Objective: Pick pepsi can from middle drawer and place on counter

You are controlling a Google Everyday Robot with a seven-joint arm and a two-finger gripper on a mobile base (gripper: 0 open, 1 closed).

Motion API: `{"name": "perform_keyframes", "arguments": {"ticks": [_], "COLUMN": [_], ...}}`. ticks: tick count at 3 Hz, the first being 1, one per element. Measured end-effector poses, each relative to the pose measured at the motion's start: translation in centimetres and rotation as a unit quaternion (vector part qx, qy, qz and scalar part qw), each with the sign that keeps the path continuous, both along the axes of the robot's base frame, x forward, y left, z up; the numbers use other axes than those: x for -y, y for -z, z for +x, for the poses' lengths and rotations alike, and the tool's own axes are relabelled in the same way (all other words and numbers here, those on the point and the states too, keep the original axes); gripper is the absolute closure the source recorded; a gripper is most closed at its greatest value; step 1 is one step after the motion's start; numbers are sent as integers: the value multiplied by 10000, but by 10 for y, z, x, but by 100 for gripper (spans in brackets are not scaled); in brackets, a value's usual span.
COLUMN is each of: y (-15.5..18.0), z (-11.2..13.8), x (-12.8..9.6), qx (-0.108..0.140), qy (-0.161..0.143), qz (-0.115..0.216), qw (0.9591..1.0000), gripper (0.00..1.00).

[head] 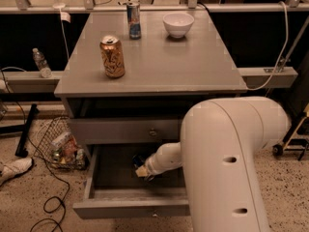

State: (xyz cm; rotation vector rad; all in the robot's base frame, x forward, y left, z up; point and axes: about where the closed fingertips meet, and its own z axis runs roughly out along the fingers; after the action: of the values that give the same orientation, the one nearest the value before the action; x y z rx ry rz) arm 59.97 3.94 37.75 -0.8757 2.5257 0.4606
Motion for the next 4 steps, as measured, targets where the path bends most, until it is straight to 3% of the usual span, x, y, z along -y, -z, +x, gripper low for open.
{"name": "perform_keyframes", "arguments": {"ticks": [1,2,3,4], "y": [1,-21,-55,-87], "z": [-3,-4,-5,-19], "x": [-2,4,12,26], "qx": [-32,110,293,394], "qy": [-107,-647,-1235,-1905], "qz": [20,208,496,585], "qw": [9999,9976,9907,9791], "gripper": [96,100,100,100]}}
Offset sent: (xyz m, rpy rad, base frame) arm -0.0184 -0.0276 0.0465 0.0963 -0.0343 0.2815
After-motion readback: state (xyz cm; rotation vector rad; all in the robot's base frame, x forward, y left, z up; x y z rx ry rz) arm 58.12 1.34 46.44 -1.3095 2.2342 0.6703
